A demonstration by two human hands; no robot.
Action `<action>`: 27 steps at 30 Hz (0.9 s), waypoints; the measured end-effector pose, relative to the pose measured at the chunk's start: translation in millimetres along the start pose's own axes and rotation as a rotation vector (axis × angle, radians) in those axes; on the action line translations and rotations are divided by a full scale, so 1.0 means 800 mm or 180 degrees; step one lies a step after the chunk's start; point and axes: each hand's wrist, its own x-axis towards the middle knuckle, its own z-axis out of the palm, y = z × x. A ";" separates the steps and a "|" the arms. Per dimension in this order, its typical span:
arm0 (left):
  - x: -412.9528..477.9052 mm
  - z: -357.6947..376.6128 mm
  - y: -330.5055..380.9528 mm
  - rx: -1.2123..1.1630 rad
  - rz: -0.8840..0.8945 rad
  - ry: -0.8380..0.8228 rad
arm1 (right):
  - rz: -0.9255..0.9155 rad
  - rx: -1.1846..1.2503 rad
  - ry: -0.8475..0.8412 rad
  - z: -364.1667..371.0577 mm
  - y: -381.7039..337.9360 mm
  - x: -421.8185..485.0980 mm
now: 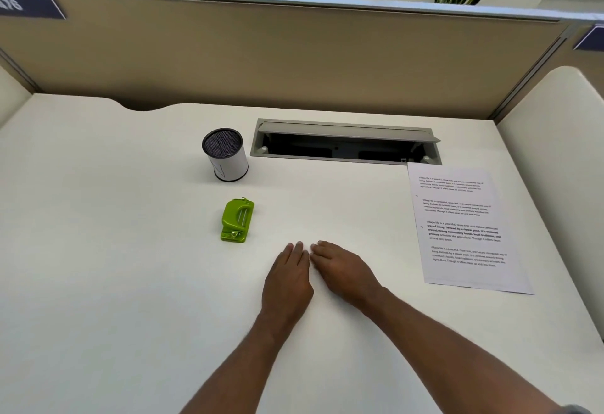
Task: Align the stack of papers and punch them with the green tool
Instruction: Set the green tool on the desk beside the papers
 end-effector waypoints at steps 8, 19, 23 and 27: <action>-0.014 -0.002 0.009 0.0121 0.0030 0.0056 | 0.0269 -0.0228 -0.0173 -0.006 -0.007 -0.003; -0.004 -0.014 0.024 0.0032 -0.0104 -0.0021 | 0.0905 -0.0099 -0.0098 -0.014 -0.005 0.019; 0.026 -0.029 0.026 -0.0162 -0.0363 0.0285 | 0.1627 0.0860 0.0125 -0.024 0.006 0.044; 0.061 -0.059 0.031 -0.0701 -0.0625 0.0484 | 0.2258 0.1682 0.0654 -0.055 0.000 0.082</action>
